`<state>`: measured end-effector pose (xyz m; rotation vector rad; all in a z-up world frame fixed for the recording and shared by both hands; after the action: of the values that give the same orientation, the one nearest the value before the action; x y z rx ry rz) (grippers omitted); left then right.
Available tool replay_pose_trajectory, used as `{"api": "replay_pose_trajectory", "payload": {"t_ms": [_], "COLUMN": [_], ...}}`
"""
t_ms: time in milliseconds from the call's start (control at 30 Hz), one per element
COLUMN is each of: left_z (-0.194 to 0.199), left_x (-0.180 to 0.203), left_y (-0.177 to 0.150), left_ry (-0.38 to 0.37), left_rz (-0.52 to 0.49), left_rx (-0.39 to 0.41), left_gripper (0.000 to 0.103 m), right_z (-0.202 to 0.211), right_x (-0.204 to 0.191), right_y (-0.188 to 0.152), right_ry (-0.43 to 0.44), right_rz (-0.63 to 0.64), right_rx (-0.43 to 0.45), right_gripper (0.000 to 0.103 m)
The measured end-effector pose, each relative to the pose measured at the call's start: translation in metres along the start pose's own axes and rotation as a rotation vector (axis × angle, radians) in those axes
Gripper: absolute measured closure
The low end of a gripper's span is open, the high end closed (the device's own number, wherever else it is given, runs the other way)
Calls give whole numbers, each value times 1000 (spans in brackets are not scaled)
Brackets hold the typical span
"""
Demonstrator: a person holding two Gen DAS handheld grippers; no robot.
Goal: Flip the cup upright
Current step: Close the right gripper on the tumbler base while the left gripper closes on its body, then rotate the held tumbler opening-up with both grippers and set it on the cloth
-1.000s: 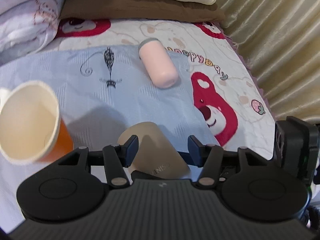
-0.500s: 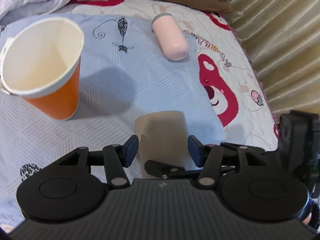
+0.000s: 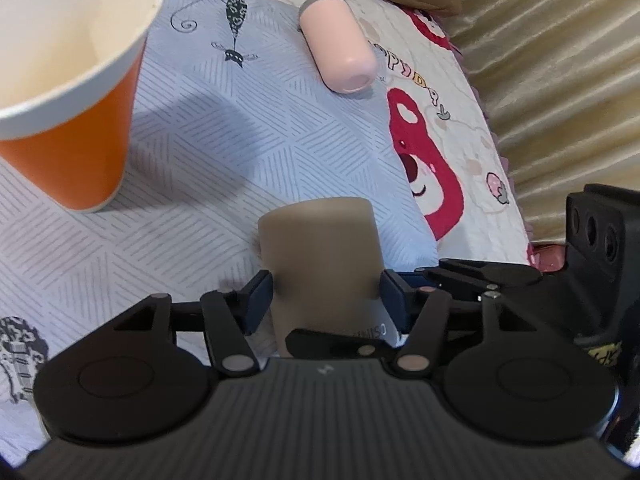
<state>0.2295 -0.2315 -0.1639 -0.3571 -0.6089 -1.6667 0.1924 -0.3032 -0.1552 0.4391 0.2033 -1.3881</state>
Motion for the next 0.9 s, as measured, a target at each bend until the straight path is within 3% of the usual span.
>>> {"api": "replay_pose_trajectory", "payload": {"t_ms": [200,400,700,900], "left_z": [-13,-24,-8,18], "left_x": [-5,-1,8,9], "left_y": [2,-1,-1,4], "left_ry": [-35,-60,-50,-44], "left_rz": [48,62,-39,-115], "left_rx": [-24,-22,43,142], "left_gripper": [29,30,30,30], "right_z": [-4,-4,6,19], "right_x": [3,5,-5,-24], "right_y": [-1,-3,-8,-4], "right_ry": [-4,-6,-44,-117], "right_rz": [24,35,109,259], "right_rx": [-47,-37,67,197], "right_gripper": [15,16,16,16]}}
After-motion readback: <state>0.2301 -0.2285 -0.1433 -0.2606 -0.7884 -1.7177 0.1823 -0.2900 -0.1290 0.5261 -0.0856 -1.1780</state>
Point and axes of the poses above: each gripper's, at about its wrist camera, not at the fingertips, and z roughly against the way its jaws point, x to its right, y to its top, the point moved 9 cm from there along -z, roughly the way its jaws point, and after that the axes turned 6 degrees about -x, right-handed, at the moved point
